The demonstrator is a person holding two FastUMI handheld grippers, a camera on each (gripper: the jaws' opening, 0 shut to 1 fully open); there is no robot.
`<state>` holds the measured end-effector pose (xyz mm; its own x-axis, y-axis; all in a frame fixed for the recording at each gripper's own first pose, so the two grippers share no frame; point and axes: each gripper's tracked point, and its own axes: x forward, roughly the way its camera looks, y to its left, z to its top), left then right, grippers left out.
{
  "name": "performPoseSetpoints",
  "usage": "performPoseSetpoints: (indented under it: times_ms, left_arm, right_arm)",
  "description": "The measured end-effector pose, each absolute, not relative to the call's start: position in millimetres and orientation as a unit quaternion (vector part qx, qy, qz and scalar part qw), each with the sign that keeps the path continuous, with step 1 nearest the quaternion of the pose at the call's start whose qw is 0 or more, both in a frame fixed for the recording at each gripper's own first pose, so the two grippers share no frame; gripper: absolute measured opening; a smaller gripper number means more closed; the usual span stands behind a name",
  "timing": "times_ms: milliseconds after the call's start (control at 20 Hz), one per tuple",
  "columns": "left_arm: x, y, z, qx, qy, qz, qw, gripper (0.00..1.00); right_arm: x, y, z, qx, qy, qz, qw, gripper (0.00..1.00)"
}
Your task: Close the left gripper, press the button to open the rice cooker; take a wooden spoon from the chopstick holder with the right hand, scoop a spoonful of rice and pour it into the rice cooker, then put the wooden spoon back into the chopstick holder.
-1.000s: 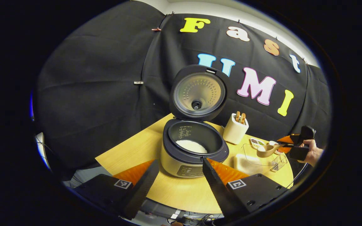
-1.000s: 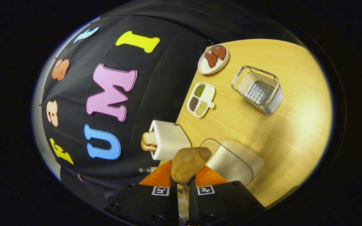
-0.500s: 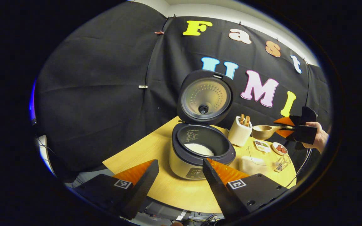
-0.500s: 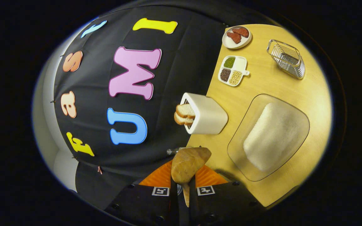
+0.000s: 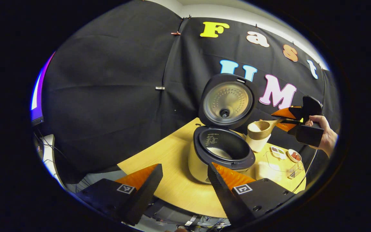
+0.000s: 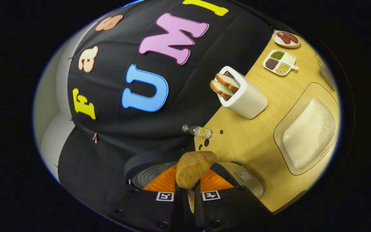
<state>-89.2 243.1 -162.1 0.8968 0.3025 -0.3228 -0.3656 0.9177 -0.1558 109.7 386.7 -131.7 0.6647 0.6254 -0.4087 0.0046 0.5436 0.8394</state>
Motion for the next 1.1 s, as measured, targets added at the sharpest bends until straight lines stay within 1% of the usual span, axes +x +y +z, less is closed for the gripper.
performPoseSetpoints:
  times_ms: [200,400,550,850,1000,1100]
  left_arm:
    - [-92,255,-164,-0.115,0.146,0.189,0.964,0.95]
    - [-93,261,-167,-0.106,0.152,0.192,0.964,0.95]
    - [-90,264,-169,-0.105,0.154,0.195,0.963,0.95]
    - [-88,262,-176,-0.104,0.161,0.193,0.962,0.95]
    - [-89,261,-178,-0.099,0.166,0.192,0.962,0.95]
    - [-86,262,-179,-0.099,0.168,0.192,0.962,0.95]
  right_arm:
    - [104,418,-133,0.358,0.344,0.238,0.835,0.17]
    - [96,442,-136,0.261,0.313,0.288,0.866,0.17]
    - [94,454,-144,0.192,0.293,0.312,0.883,0.17]
    - [92,472,-151,0.092,0.252,0.354,0.896,0.17]
    - [83,485,-154,0.037,0.230,0.387,0.892,0.17]
    - [71,495,-154,-0.001,0.213,0.418,0.883,0.17]
